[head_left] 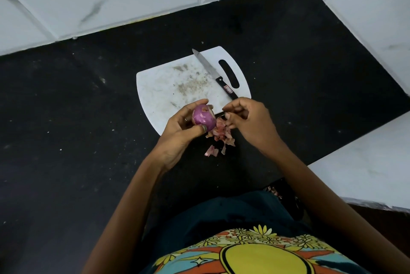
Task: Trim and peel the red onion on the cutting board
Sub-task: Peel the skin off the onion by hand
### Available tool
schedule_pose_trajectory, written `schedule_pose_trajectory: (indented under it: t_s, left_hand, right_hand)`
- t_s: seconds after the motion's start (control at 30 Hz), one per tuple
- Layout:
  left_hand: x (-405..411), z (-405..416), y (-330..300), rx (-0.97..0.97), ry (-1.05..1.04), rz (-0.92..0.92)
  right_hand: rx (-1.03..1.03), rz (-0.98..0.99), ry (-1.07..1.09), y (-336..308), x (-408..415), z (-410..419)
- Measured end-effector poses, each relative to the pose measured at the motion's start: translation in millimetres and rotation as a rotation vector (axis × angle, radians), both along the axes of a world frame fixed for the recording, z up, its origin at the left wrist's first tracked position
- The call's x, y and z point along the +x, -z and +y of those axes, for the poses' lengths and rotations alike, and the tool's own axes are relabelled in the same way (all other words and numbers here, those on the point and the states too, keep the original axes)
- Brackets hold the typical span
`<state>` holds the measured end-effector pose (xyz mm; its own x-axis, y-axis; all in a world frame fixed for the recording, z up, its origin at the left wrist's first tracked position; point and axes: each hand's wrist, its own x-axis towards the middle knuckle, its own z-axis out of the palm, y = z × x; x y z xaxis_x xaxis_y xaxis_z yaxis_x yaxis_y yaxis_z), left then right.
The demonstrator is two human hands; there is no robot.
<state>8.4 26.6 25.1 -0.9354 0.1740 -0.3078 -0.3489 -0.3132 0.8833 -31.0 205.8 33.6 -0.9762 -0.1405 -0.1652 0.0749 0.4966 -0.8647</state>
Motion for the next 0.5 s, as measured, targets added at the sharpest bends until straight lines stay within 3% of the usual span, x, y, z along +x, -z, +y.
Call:
schedule_pose_trajectory:
  t_s: [0.27, 0.5]
  left_hand:
    - [0, 0, 1, -0.052, -0.005, 0.034]
    - [-1, 1, -2, -0.127, -0.005, 0.083]
  right_hand:
    - [0.262, 0.148, -0.116, -7, 3, -2]
    - [-0.085, -0.026, -0.087, -27, 7, -12]
